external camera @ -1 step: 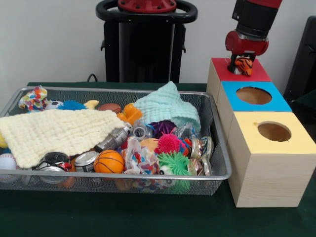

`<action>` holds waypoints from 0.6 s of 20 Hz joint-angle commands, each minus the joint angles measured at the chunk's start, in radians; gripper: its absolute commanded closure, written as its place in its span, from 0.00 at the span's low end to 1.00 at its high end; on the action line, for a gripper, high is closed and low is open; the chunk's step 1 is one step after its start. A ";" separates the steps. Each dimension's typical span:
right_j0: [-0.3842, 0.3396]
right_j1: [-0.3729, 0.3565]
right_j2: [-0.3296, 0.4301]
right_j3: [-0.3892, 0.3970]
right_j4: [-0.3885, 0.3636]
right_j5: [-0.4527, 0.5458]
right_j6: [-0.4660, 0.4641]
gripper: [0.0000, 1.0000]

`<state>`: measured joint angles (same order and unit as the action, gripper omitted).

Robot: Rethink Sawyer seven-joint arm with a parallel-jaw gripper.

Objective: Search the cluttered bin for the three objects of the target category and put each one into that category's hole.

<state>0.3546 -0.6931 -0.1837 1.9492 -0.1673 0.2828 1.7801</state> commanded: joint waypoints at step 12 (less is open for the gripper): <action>-0.021 0.089 -0.038 -0.019 -0.022 -0.069 0.152 1.00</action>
<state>0.3551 -0.6741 -0.1990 1.9482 -0.1669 0.2592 1.7801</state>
